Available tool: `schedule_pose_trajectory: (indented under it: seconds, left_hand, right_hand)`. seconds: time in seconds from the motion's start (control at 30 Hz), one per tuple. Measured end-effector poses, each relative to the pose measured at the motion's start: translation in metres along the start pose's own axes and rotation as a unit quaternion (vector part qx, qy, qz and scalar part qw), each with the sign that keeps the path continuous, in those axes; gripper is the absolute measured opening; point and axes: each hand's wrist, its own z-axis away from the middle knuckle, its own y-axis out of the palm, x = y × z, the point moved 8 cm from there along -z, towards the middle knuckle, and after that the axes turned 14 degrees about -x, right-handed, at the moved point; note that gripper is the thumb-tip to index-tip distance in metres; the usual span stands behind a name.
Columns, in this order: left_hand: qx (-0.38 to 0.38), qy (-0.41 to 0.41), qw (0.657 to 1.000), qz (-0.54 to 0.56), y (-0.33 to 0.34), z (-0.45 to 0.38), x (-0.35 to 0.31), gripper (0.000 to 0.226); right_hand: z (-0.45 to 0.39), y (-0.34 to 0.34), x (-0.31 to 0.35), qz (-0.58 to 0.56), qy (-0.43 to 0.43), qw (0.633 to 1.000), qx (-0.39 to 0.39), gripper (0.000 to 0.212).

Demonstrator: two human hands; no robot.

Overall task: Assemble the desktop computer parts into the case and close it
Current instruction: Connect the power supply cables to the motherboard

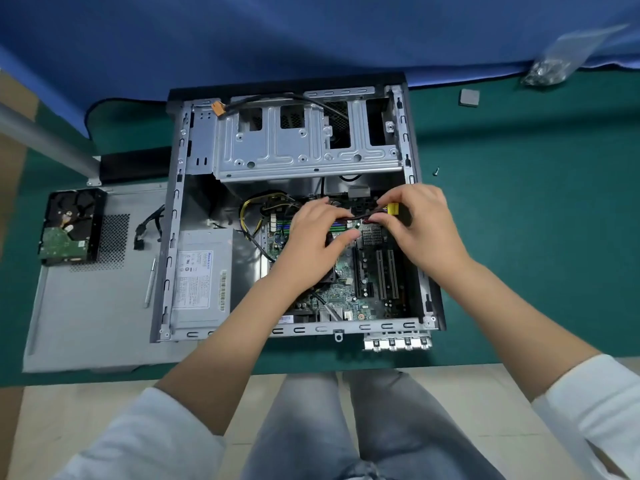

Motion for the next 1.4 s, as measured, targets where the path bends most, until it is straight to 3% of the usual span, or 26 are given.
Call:
schedule_pose_trajectory:
  seconds: [0.17,0.3,0.6,0.7,0.87,0.93,1.13,1.3,1.4]
  left_hand:
    - [0.004,-0.023,0.998,0.062,0.010,-0.009,-0.012,0.029]
    - [-0.024,-0.052,0.995,0.086,0.012,-0.013,-0.005,0.005]
    - [0.000,-0.081,0.985,0.151,0.016,-0.008,-0.005,0.015]
    - [-0.007,-0.095,0.974,0.203,0.015,-0.012,-0.008,0.036]
    - [0.003,-0.100,0.972,0.214,0.020,-0.012,-0.009,0.011]
    - [0.013,-0.076,0.975,0.206,0.026,-0.008,-0.015,0.016]
    - [-0.050,-0.044,0.978,0.196,0.018,-0.011,-0.015,0.038]
    - [-0.152,0.011,0.974,0.166,-0.002,-0.012,-0.021,0.014]
    - [-0.154,0.003,0.977,0.148,-0.002,-0.013,-0.020,0.011]
  right_hand:
    - [0.002,-0.022,0.000,-0.052,0.012,0.993,-0.110,0.019]
    - [0.008,-0.018,-0.007,-0.076,0.041,0.993,-0.078,0.026]
    - [0.005,-0.010,-0.004,-0.034,-0.034,0.996,-0.071,0.022]
    - [0.005,-0.008,-0.002,-0.029,-0.046,0.997,-0.062,0.021]
    - [0.006,-0.008,-0.007,-0.054,-0.007,0.997,-0.056,0.028]
    - [0.007,-0.007,-0.010,-0.073,0.018,0.996,-0.052,0.030]
    - [0.008,-0.008,-0.007,-0.067,-0.005,0.996,-0.055,0.019]
    - [0.010,-0.012,-0.008,-0.070,-0.002,0.995,-0.075,0.016]
    - [0.012,-0.014,-0.016,-0.080,0.050,0.991,-0.094,0.019]
